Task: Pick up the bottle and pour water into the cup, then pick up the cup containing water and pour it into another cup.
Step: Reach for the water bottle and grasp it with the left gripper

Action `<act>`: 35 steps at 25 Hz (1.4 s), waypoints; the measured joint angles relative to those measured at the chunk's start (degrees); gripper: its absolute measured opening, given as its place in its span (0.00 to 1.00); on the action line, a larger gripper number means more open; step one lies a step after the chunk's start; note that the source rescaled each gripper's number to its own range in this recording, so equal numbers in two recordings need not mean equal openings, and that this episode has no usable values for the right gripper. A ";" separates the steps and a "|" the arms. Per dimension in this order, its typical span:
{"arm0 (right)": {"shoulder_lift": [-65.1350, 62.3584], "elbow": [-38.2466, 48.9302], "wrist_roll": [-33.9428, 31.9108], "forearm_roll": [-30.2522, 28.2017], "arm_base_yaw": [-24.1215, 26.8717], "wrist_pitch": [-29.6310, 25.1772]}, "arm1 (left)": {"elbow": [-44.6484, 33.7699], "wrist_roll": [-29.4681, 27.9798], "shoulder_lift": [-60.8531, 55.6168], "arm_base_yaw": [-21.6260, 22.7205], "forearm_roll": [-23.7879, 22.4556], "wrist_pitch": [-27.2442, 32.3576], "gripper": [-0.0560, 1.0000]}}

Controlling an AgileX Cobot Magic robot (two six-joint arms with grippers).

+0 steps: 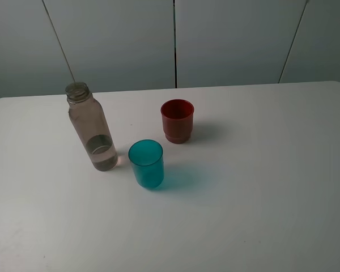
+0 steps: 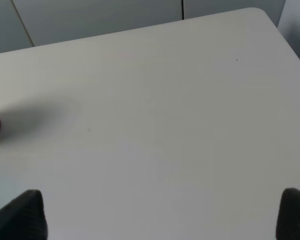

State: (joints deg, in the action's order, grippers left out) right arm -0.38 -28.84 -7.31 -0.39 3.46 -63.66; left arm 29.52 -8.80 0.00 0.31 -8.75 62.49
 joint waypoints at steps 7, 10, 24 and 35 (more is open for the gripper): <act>0.00 0.00 0.00 0.00 0.00 0.00 | 0.00 0.00 0.00 0.00 0.00 0.00 1.00; 0.00 0.00 0.00 0.00 0.00 0.00 | 0.00 0.00 0.00 0.00 0.00 0.00 1.00; 0.00 0.00 0.00 0.00 0.00 0.00 | 0.00 0.00 0.00 0.00 0.00 0.00 1.00; 0.00 0.00 0.00 0.00 0.00 0.00 | 0.00 0.00 0.00 0.00 0.00 0.00 1.00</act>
State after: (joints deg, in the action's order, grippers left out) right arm -0.38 -28.84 -7.31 -0.39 3.46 -63.66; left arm 29.52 -8.80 0.00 0.31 -8.75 62.49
